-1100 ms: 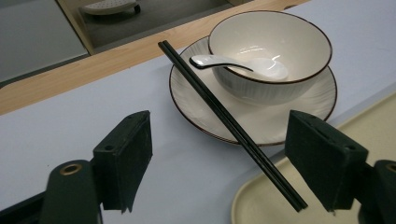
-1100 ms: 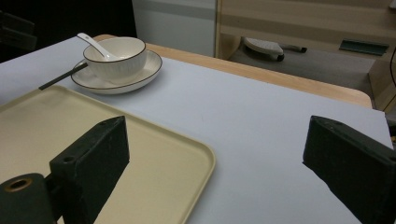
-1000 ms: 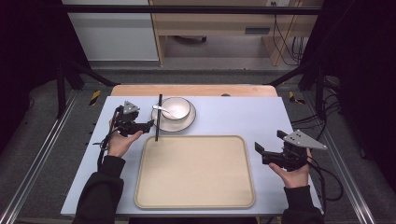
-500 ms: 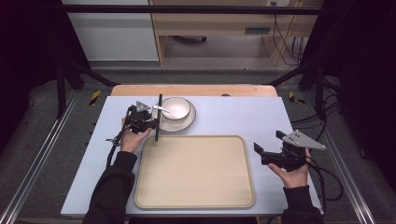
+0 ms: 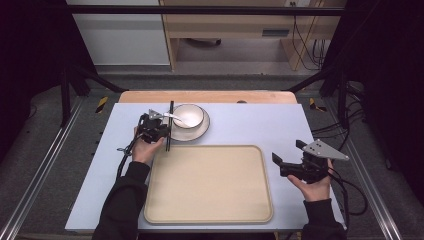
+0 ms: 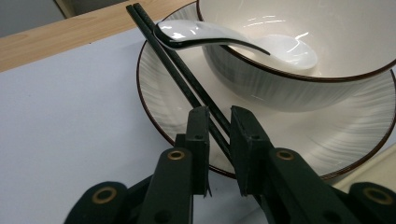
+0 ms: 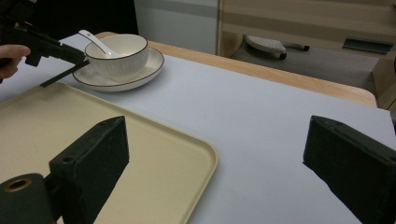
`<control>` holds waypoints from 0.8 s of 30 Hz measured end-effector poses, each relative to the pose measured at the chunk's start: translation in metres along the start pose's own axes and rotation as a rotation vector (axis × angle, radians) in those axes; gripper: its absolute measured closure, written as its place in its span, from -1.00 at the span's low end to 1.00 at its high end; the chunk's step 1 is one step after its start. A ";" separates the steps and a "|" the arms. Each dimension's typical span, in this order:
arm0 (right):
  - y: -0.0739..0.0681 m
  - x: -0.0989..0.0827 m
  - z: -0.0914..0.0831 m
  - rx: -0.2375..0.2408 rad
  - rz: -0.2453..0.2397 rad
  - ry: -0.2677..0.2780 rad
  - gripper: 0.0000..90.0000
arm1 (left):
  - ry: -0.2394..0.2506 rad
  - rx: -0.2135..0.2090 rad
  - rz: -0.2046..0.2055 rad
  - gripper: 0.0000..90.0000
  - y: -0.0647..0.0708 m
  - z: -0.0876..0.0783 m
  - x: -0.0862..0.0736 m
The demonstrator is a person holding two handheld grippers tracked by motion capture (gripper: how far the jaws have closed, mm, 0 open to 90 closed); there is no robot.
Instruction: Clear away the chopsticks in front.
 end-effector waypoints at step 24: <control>0.000 0.000 -0.001 0.000 -0.006 0.001 -0.85 | 0.002 0.039 -0.002 0.88 -0.001 0.002 0.001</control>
Point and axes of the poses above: each handheld gripper's, and its own axes: z roughly forward along the jaws, x roughly out of its top, y roughly to its right, the point moved 1 cm from there along z, roughly forward along the jaws, and after that the axes turned 4 degrees about -z, right-handed, at the moved point
